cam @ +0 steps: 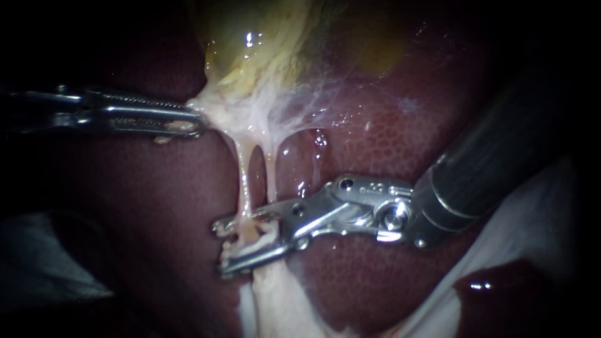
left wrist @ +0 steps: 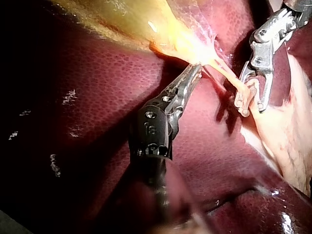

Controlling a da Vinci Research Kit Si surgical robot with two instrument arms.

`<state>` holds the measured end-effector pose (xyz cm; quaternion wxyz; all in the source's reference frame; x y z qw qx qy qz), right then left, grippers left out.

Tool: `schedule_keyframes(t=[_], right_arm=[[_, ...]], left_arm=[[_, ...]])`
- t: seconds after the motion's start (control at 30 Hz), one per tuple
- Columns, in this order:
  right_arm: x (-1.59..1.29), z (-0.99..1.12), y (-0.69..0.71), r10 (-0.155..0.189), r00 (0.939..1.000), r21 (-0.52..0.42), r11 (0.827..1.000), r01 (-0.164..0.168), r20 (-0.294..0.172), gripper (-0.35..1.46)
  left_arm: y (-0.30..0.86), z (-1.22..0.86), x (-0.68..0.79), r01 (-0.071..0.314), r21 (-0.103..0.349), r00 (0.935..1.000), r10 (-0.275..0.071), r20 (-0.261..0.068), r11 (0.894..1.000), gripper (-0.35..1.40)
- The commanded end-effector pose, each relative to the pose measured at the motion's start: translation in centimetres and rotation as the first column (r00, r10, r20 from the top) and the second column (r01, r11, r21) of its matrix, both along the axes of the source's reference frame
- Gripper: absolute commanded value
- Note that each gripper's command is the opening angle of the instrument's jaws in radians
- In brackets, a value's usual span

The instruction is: Clipping second clip left tube

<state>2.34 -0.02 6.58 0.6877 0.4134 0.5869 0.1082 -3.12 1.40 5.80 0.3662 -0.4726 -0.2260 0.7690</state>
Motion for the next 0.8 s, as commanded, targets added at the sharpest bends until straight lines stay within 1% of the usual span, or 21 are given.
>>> schedule_keyframes(t=[0.03,0.1,0.2,0.23,0.33,0.47,0.8], right_arm=[[0.0,-0.01,0.01,0.002,1.0,0.001,1.0,-0.002,0.001,0.04],[-0.01,-0.02,0.03,0.002,1.0,0.002,1.0,-0.002,0.0,-0.03],[-0.03,-0.06,0.06,0.001,1.0,0.005,1.0,-0.001,-0.001,-0.24],[-0.04,-0.08,0.07,0.001,1.0,0.012,1.0,-0.001,0.0,-0.35],[-0.06,-0.12,0.1,0.0,0.9999,0.053,0.999,-0.001,0.015,-0.35],[-0.07,-0.15,0.09,-0.002,0.9999,0.053,0.999,0.002,0.016,-0.35],[-0.07,-0.13,0.09,-0.003,0.9999,0.053,0.999,0.002,0.016,-0.35]], left_arm=[[0.0,0.0,0.0,0.0,0.0,1.0,0.0,0.0,1.0,-0.35],[0.0,0.0,0.0,0.0,0.0,1.0,0.0,0.0,1.0,-0.35],[0.0,0.0,0.0,0.0,0.0,1.0,0.0,0.0,1.0,-0.35],[0.0,0.0,0.0,0.0,0.0,1.0,0.0,0.0,1.0,-0.35],[0.0,-0.01,0.0,0.0,0.0,1.0,0.0,0.0,1.0,-0.35],[0.0,-0.01,0.0,0.0,0.001,1.0,0.0,0.0,1.0,-0.35],[0.01,-0.01,-0.01,0.0,0.001,1.0,0.0,0.0,1.0,-0.35]])
